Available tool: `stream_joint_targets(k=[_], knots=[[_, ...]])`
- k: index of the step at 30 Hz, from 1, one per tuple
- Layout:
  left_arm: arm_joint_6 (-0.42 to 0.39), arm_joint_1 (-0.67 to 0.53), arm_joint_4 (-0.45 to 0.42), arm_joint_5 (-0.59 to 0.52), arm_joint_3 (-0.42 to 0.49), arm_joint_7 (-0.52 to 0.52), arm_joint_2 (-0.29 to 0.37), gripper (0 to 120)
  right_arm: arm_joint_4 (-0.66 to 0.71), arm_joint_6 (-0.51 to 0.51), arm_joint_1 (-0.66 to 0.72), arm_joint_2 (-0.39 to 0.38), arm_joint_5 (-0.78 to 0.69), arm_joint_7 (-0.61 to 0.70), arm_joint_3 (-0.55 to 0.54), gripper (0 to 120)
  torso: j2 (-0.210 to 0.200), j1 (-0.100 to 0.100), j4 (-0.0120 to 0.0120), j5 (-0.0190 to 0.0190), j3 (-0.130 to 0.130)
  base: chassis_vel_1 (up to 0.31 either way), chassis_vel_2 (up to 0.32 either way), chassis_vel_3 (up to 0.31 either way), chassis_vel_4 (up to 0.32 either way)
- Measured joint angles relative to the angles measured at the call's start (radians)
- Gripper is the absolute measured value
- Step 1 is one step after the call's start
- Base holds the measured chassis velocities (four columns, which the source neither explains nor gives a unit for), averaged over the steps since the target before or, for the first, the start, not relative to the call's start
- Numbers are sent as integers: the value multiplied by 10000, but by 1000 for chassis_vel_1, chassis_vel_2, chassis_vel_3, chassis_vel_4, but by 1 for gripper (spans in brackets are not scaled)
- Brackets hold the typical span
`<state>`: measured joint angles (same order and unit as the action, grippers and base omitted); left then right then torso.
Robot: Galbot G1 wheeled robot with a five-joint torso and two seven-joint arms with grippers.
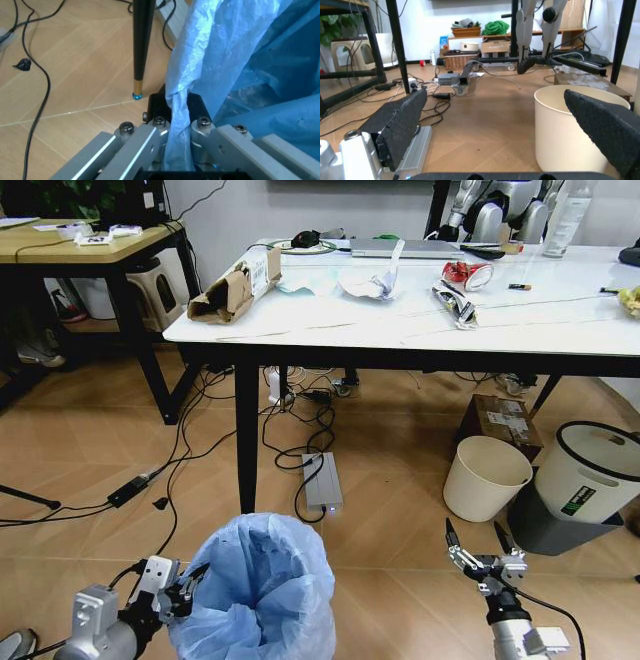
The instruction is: Pick up the trash bin and place the trash from the table into it.
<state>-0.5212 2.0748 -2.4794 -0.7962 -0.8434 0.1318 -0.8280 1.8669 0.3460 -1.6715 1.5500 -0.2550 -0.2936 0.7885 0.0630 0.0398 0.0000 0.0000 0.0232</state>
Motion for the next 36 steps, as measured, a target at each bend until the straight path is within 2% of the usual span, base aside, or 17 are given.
stream_joint_targets(k=[9,24,36], knots=[[-226,-18,-244,-114,29,206,110,0,-193,403,-1,130,-211,-279,113,100,0,0,1,0,0,0,0,0,0],[-235,-38,-229,-85,117,91,-73,0,590,725,-810,35,-133,-369,280,100,69,33,-1,0,30,0,0,0,0],[-168,38,-214,-106,69,67,12,0,1437,1043,-1764,-254,-143,-198,383,100,442,54,-2,1,385,0,0,0,0]])
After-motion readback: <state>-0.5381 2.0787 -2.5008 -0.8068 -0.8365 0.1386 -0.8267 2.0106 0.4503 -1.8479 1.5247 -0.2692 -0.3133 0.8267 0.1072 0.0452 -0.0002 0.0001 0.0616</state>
